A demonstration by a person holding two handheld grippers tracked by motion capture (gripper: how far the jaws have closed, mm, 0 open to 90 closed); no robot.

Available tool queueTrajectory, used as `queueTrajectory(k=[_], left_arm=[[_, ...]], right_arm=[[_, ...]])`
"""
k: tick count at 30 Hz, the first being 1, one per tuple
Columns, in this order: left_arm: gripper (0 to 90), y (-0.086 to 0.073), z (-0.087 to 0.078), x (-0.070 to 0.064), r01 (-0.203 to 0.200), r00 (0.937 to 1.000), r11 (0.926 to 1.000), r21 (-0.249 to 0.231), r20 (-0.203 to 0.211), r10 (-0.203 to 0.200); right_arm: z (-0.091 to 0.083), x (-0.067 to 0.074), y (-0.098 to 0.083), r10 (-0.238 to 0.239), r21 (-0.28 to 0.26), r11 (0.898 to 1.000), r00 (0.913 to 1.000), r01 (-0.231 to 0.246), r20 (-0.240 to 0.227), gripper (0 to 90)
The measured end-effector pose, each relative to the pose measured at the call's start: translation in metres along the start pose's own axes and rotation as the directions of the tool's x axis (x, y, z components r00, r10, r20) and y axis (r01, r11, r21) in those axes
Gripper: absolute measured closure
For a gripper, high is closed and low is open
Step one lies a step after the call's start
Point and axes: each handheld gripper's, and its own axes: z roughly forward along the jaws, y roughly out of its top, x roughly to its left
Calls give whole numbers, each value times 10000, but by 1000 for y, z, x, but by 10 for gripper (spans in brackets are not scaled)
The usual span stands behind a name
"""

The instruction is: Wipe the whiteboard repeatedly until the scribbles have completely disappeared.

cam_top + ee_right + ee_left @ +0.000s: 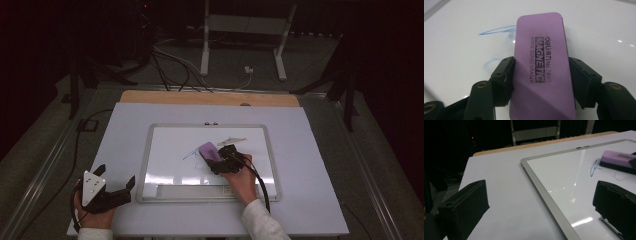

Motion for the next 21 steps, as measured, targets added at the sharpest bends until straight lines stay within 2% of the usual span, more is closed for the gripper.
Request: queueTrajectory(k=[2, 4, 5, 9, 12, 14, 17, 21], left_arm=[[9, 0, 0, 0, 10, 10000, 10000, -1, -2, -10], [9, 0, 0, 0, 5, 10000, 10000, 9, -8, -5], [9, 0, 0, 0, 16, 10000, 10000, -4, -8, -16], [9, 0, 0, 1, 12, 10000, 10000, -20, -3, -12], [9, 0, 0, 1, 20, 10000, 10000, -14, -13, -20], [9, 0, -1, 1, 39, 10000, 10000, -19, -21, -39], [9, 0, -1, 1, 54, 10000, 10000, -28, -13, -54], [9, -1, 0, 1, 60, 10000, 10000, -19, -15, -60]], right_arm=[[3, 11, 0, -408, -19, 9992, 9987, 408, -314, 404], [5, 19, 0, -608, 4, 9981, 9966, 609, -559, 404], [7, 27, 0, -795, 4, 9968, 9925, 799, -931, 404], [8, 34, 0, -1059, 44, 9942, 9881, 1070, -1118, 404], [8, 31, 1, -979, 72, 9950, 9878, 995, -1208, 404], [7, 27, 2, -916, 89, 9957, 9926, 926, -797, 404], [6, 13, 4, -410, 88, 9991, 9987, 413, -300, 404], [2, -6, 5, 282, 48, 9996, 9990, -284, 356, 405]])
